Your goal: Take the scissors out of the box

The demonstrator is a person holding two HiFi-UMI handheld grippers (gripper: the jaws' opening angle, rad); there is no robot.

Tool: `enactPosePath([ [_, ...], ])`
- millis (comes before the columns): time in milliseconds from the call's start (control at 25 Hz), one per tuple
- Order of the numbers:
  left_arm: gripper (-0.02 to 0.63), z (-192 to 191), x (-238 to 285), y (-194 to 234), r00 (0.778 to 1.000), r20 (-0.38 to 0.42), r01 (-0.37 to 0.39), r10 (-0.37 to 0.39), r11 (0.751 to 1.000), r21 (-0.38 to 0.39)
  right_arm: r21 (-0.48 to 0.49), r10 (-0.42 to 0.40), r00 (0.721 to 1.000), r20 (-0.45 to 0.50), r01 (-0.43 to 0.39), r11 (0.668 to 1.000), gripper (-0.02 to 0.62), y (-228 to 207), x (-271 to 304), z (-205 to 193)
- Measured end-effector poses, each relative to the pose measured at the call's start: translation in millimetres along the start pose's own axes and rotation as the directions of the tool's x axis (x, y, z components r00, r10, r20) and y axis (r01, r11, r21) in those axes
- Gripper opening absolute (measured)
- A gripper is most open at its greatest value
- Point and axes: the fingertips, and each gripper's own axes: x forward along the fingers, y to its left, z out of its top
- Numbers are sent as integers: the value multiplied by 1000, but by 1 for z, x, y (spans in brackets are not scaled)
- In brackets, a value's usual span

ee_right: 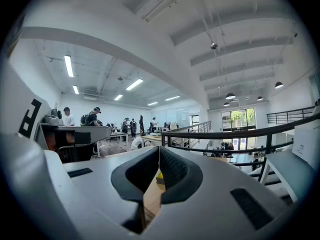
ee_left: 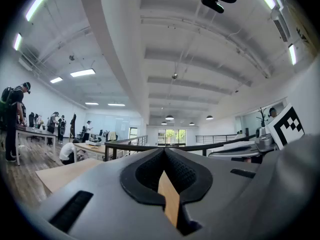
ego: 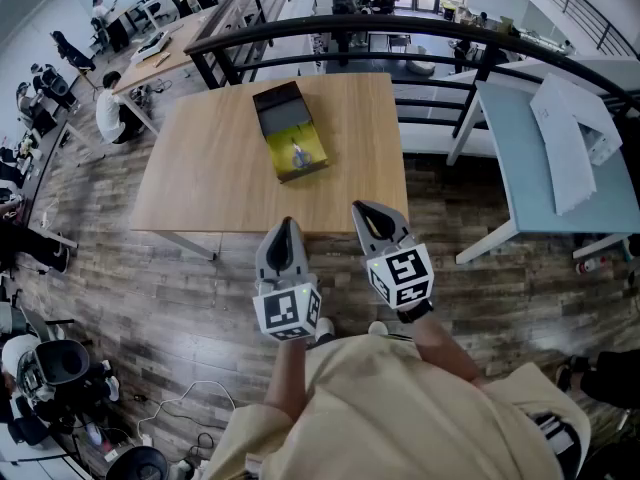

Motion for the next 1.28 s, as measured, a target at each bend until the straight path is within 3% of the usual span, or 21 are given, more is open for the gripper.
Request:
enactPosePath([
  [440,12,-8,-3,-54,1000,-11,-5,5,1000,-1,74,18,1000,-13,-17,997,15,-37,-33,-15],
  [600,12,-20,-2,-56,999,-35,-13,12,1000,-10,97,40,998,-42,-36,995,15,-38,-27,-29],
  [960,12,-32,37,-15,999,-22,-37,35,997,-65,95,58,995,-80,-50,994,15,-36,25,-42],
  [1280,12,-13,123,66,999,38,18,-16,998,-53,42,31,995,-97,-27,999,15,-38,134,-24],
])
